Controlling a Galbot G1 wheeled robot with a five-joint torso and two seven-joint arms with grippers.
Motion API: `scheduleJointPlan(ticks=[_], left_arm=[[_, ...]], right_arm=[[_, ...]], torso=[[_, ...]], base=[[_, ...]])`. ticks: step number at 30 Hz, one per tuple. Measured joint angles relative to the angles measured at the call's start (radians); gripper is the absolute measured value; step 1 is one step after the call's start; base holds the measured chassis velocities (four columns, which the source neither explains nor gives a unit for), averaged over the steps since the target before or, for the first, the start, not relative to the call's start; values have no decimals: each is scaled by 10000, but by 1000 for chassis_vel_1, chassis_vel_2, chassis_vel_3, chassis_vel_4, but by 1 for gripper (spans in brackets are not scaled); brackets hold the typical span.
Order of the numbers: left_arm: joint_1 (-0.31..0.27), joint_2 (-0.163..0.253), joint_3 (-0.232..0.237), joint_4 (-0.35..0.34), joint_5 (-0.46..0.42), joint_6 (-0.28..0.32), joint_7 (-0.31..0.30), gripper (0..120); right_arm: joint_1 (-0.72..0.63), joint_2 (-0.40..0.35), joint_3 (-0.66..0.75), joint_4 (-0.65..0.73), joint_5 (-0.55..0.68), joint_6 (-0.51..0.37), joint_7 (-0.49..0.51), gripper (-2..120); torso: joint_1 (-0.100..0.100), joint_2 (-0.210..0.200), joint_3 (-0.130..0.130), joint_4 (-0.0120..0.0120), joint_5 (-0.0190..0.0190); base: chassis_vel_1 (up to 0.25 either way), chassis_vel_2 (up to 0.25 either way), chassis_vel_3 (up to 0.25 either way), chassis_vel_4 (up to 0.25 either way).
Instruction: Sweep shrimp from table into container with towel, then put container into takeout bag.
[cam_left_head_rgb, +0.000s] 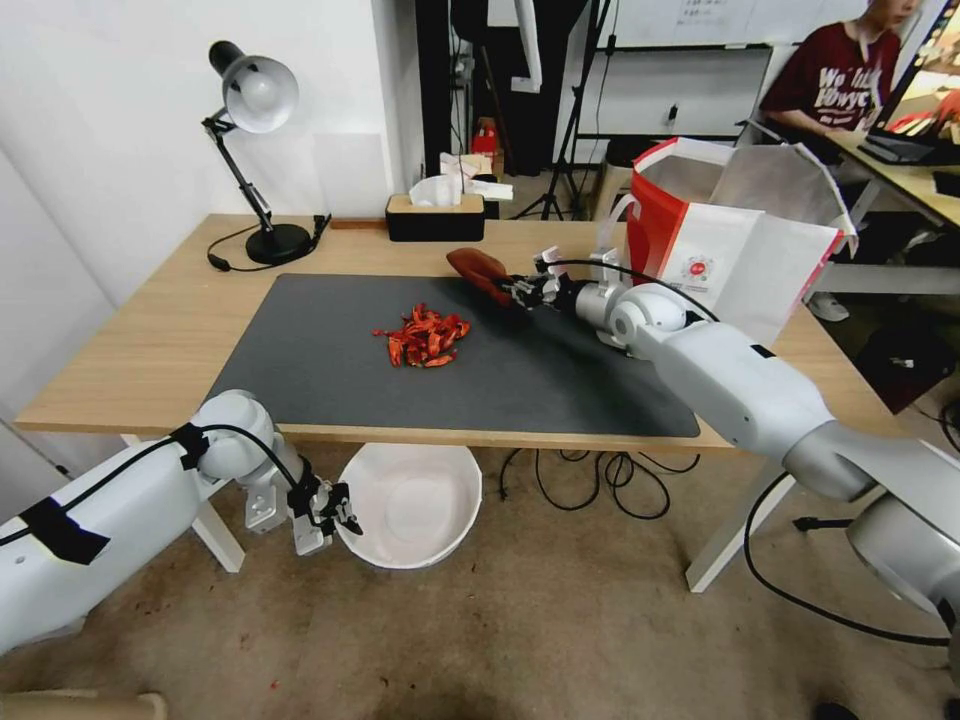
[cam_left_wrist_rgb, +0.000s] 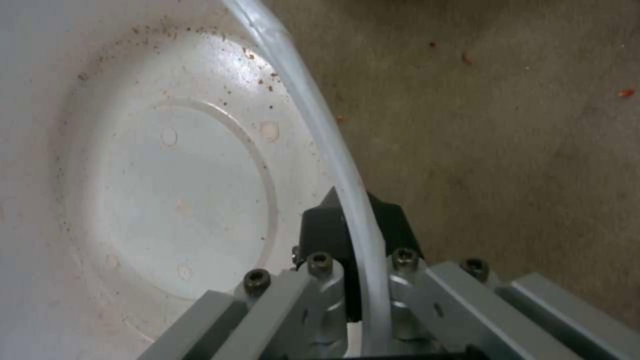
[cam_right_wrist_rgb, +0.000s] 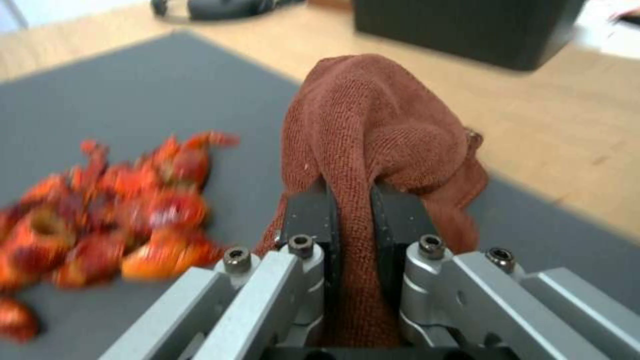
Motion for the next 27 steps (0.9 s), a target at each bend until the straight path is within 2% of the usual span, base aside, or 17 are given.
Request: scheduleJointPlan(ticks=[14,27], left_arm=[[-331,47,195,93,0,-139,-11,0],[-430,47,189,274,-4,-230,-65,0]], right_arm=[[198,451,-821,-462,-317,-319,-191,8],[-40,-154,-1207,453,-204,-332,-805,8]], torso=[[0,1,-2,0,-1],[-4,4,-5,-2,-1]], base=[[0,0,0,0],[0,0,0,0]])
